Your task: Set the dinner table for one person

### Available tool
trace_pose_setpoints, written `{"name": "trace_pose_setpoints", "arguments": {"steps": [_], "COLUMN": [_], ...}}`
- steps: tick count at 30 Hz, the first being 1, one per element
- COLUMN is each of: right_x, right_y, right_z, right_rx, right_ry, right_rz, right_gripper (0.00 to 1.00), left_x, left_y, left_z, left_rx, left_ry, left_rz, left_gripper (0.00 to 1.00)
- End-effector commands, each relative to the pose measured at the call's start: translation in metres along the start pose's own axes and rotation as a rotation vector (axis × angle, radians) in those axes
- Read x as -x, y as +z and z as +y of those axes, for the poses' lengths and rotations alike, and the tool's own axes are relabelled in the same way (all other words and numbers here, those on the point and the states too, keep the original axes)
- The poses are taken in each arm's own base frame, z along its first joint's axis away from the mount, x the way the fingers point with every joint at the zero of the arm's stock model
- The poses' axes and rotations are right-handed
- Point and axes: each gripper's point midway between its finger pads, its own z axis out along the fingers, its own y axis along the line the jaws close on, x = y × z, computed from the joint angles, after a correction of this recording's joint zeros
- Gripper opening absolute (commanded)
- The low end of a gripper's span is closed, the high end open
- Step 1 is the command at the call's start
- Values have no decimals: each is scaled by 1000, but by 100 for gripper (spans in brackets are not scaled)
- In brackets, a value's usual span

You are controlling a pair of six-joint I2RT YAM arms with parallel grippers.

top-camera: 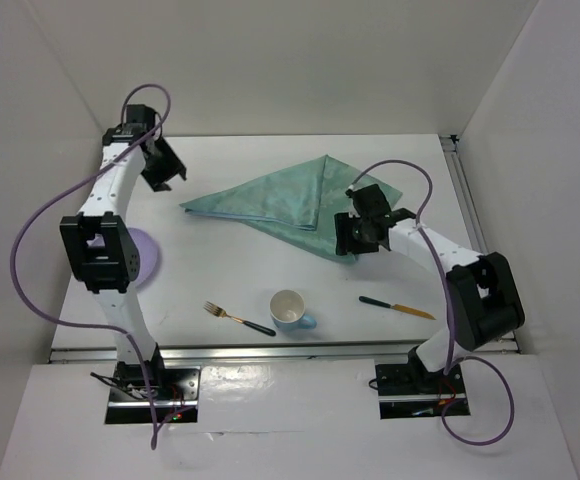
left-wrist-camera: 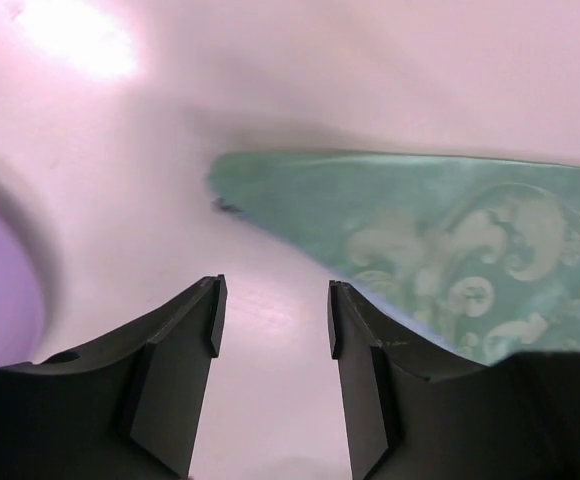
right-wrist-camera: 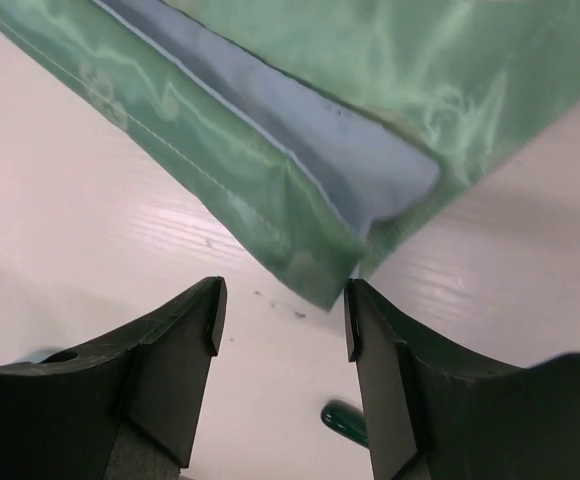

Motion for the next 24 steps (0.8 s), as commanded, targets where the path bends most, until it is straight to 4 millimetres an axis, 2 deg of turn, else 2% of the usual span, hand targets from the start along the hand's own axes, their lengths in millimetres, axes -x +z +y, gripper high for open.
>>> {"name": "trace_pose_setpoints", "arguments": {"steps": [1,3,6,8,9,10,11,13,14,16,17,20,24], "right_x": [2,9,24,47,62,69,77,88,95,100,107,116,119], "right_y": [-15,-19,-21,-18,-13,-8,-5,7,24,41,58,82,101], "right_z": [-9,-6,2,19,35,37,48,57,63,69,70,68,64], "right_rx": [-61,-55,-16,61,127,128,177,202,224,247,243,208,174], "right_ry": [21,35,69,107,121,136,148,209,226,270,287,337,366], "right_rz": [-44,-65,-83,-80,-73,-72,-68,-47,-25,10,22,35,55], "right_gripper": [62,65,62,62,64,67,70,73,73,73,73,70,67], "left_x": [-34,-40,-44,-51,-53,-51,-56,-52,-51,-49,-45,-34,-29], "left_y": [5,6,11,14,15,15,11,7,4,-2,-6,-14,-20], "left_z": [37,50,53,54,52,55,54,51,50,49,48,54,55], "left_rx": [57,54,50,85,110,126,129,109,102,91,93,110,107], "left_ry": [-71,-57,11,47,69,71,83,74,74,75,84,88,89], "left_rz": [120,143,171,195,181,171,169,136,125,108,95,82,69], "left_gripper": [62,63,63,63,63,63,63,63,64,64,64,64,64]}}
